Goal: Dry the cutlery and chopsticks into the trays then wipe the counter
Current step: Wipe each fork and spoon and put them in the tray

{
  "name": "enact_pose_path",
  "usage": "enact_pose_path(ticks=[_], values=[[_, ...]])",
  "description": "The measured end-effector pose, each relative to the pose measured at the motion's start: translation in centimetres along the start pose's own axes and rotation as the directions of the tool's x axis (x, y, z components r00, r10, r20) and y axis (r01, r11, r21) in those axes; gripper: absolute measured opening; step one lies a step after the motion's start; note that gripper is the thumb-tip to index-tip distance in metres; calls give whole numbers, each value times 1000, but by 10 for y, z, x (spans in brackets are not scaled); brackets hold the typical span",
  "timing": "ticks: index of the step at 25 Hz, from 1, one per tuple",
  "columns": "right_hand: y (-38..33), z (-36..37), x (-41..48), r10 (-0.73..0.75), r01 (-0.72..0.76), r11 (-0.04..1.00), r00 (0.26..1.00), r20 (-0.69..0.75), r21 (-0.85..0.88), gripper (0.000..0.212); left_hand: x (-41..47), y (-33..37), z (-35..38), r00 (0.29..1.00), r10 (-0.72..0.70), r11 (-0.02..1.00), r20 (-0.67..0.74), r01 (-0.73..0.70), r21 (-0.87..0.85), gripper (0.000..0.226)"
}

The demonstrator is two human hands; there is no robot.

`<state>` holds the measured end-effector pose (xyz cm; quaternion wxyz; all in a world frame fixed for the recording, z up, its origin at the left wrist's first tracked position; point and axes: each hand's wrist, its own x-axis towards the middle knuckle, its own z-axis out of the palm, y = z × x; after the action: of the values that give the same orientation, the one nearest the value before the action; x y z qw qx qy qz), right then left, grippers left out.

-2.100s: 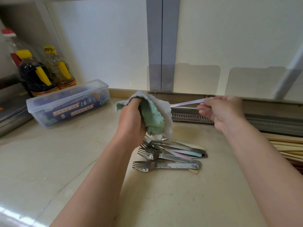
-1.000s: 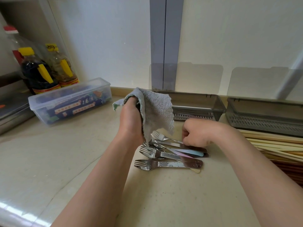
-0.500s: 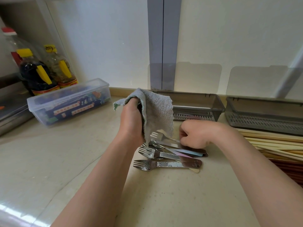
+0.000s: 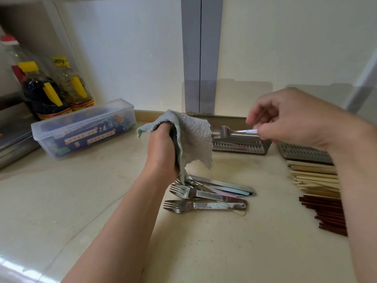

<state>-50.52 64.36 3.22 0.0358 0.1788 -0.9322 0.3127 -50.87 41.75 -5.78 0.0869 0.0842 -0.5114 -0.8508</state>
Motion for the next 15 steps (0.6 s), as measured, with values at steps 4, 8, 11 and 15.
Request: enact_pose_path(ticks=[4, 8, 11, 15], values=[[-9, -10, -7, -89, 139, 964, 972, -219, 228, 18, 0, -2, 2, 1000, 13, 1000, -11, -13, 7, 34], [-6, -4, 5, 8, 287, 808, 868, -496, 515, 24, 2, -3, 0, 1000, 26, 999, -7, -26, 18, 21], [-10, 0, 9, 91, 327, 686, 848, -522, 650, 18, 2, -3, 1, 999, 28, 1000, 37, -28, 13, 18], [-25, 33, 8, -40, 147, 833, 978, -207, 534, 13, -4, -3, 5, 992, 18, 998, 128, -24, 50, 21]])
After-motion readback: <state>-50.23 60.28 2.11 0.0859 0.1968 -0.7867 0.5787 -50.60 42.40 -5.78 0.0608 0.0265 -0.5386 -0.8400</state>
